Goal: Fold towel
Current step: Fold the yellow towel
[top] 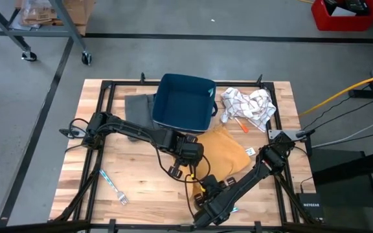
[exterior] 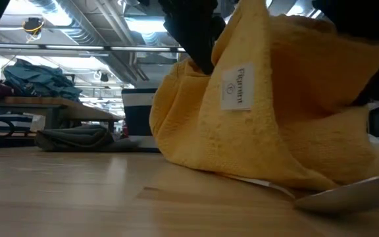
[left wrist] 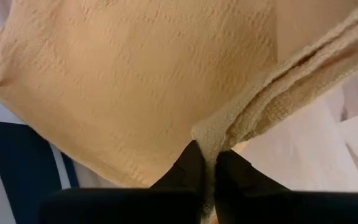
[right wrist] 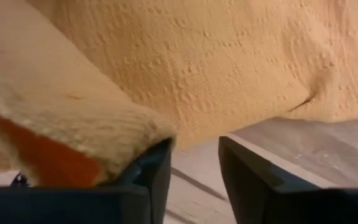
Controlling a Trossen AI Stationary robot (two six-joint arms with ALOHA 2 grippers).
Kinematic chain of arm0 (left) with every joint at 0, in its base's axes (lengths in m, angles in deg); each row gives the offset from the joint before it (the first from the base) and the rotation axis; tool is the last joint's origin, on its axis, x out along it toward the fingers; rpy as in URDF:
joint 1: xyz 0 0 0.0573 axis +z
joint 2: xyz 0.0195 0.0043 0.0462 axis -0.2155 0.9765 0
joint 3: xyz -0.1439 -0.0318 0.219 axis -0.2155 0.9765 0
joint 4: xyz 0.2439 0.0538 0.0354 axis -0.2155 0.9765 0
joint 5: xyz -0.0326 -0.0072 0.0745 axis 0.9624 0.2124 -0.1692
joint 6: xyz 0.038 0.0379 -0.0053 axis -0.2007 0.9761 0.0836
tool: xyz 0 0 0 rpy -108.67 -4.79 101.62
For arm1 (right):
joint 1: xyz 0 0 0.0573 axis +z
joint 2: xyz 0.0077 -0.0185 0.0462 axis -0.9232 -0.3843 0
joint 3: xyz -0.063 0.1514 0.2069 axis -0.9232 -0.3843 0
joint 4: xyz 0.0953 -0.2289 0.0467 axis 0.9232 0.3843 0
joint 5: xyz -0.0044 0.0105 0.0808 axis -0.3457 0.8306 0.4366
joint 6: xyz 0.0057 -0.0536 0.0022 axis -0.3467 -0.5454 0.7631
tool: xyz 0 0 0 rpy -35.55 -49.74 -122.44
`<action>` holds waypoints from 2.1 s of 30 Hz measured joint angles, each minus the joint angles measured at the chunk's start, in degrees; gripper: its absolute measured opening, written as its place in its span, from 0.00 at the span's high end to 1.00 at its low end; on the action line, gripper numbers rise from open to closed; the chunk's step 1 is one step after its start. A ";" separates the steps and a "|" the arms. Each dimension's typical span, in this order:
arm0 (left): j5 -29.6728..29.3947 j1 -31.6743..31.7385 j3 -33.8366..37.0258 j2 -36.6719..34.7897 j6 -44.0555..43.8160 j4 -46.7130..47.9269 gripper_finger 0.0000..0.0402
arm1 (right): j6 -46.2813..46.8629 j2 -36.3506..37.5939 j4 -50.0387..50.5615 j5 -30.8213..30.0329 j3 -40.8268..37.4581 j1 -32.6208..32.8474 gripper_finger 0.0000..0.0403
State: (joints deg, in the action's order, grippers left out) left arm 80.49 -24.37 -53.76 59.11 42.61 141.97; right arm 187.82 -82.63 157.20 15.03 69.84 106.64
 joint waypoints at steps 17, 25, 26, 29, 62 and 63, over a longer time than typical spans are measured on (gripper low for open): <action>0.00 1.64 0.02 0.11 -0.16 -3.71 0.98 | 5.74 8.71 0.05 -2.05 0.14 2.68 0.82; 0.02 3.03 3.18 0.13 0.25 -11.77 0.98 | 10.32 13.48 0.05 -1.95 0.15 5.38 0.93; 0.04 3.43 3.84 0.13 0.25 -12.93 0.98 | 10.75 13.87 0.03 -1.95 0.15 5.64 0.94; -0.06 4.89 5.67 0.14 -0.07 -15.43 0.98 | 11.86 14.78 0.03 -1.74 0.15 6.55 0.98; -4.59 8.25 10.39 -3.52 -7.79 -17.91 0.59 | 11.74 12.43 -9.60 -15.00 -1.48 6.51 0.94; -4.55 7.76 10.64 -3.54 -7.77 -16.05 0.59 | 11.73 12.08 -10.06 -15.04 -2.21 6.37 0.94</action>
State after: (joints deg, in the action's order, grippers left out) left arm 75.94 -16.62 -43.11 55.57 34.84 125.91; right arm 199.55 -70.55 147.15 -0.01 67.62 113.01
